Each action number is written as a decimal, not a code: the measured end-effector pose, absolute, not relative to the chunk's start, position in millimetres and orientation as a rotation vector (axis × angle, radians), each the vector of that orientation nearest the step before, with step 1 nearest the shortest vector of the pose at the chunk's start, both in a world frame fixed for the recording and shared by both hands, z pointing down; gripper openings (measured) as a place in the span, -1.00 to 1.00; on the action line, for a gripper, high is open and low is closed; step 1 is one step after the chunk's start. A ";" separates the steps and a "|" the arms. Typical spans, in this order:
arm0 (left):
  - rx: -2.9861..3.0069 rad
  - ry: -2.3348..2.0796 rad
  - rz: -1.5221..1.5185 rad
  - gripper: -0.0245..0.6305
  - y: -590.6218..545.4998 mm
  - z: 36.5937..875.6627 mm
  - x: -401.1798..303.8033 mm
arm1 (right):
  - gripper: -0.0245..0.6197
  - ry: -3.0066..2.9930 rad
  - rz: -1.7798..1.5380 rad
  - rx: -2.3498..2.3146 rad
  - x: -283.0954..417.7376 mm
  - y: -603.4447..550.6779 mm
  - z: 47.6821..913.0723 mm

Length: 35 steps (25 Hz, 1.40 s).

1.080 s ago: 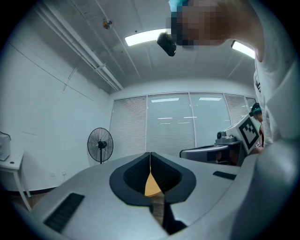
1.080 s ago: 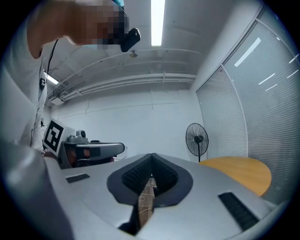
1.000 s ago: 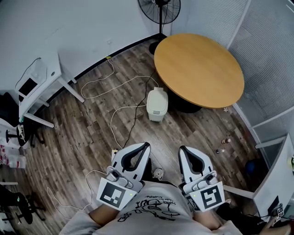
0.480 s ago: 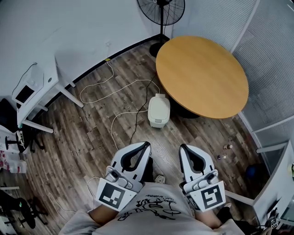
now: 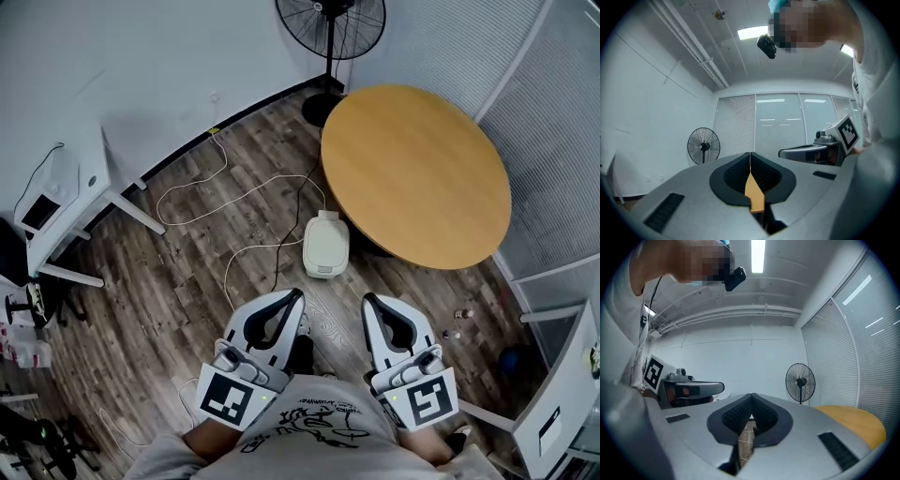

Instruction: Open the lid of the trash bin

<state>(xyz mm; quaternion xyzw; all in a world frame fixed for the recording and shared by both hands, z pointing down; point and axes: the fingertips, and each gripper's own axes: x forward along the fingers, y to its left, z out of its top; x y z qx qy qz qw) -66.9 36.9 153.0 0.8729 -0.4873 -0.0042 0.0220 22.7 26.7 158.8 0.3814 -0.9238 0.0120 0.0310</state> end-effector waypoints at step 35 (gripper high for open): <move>2.744 -1.437 -0.021 -0.86 -109.4 148.5 -82.4 | -0.90 -2.824 -0.005 1.251 4.4 -116.5 149.4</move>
